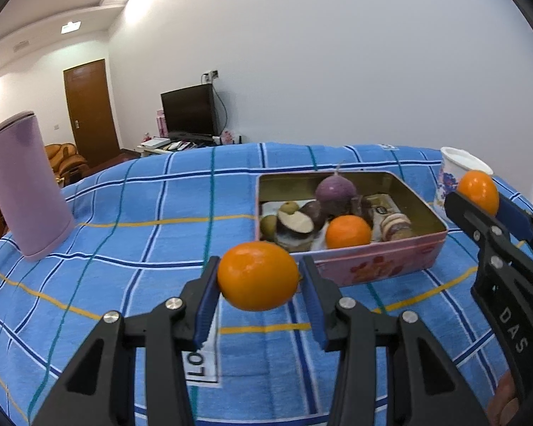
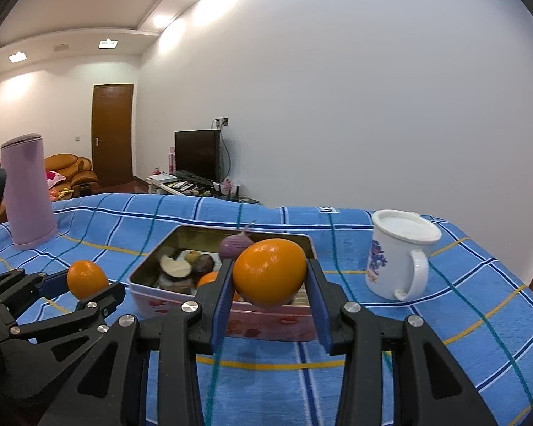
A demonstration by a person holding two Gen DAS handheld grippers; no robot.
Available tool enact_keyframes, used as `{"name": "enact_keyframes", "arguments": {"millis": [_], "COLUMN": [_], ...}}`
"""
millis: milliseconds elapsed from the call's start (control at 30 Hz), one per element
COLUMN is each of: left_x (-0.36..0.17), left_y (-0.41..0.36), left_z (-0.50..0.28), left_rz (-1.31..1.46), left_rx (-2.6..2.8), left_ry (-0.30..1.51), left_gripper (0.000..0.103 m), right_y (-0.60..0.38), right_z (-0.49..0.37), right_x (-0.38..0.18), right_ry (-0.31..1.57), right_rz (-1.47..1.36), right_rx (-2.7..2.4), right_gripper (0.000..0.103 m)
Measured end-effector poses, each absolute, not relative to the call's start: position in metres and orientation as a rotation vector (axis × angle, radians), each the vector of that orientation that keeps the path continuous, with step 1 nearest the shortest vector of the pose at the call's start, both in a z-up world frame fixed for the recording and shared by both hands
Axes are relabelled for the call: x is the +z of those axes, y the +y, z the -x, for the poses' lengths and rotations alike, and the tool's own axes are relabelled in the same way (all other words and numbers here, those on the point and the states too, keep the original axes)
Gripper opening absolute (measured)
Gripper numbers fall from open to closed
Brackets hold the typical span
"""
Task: Organize fruits
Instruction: 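Carry both oranges toward the pink tin, then lower both oranges into the pink tin and open both grippers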
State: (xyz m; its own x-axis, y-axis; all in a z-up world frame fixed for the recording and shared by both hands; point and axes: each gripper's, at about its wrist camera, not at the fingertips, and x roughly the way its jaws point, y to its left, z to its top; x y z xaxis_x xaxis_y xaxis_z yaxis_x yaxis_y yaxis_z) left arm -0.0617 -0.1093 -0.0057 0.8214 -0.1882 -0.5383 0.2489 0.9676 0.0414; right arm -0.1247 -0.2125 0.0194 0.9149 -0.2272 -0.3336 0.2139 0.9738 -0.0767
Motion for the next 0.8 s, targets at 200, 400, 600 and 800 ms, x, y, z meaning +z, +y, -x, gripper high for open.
{"name": "enact_keyframes", "arguments": {"millis": [200, 400, 600, 800], "left_x": [-0.006, -0.006, 0.001, 0.010], "left_y": [-0.122, -0.136, -0.148, -0.158], "left_z": [0.062, 0.060, 0.056, 0.047], "left_rz": [-0.107, -0.107, -0.097, -0.080], "left_rx": [-0.272, -0.306, -0.338, -0.378], "left_ry": [0.570, 0.575, 0.560, 0.533], "left_gripper": [0.046, 0.046, 0.046, 0.046], "right_y": [-0.229, -0.245, -0.255, -0.262], "right_z": [0.125, 0.124, 0.125, 0.123], "right_x": [0.020, 0.021, 0.022, 0.028], "right_ry": [0.350, 0.351, 0.342, 0.336], "right_rz": [0.042, 0.036, 0.026, 0.016], "right_rx": [-0.266, -0.302, -0.334, -0.339], "right_gripper": [0.042, 0.042, 0.042, 0.042]}}
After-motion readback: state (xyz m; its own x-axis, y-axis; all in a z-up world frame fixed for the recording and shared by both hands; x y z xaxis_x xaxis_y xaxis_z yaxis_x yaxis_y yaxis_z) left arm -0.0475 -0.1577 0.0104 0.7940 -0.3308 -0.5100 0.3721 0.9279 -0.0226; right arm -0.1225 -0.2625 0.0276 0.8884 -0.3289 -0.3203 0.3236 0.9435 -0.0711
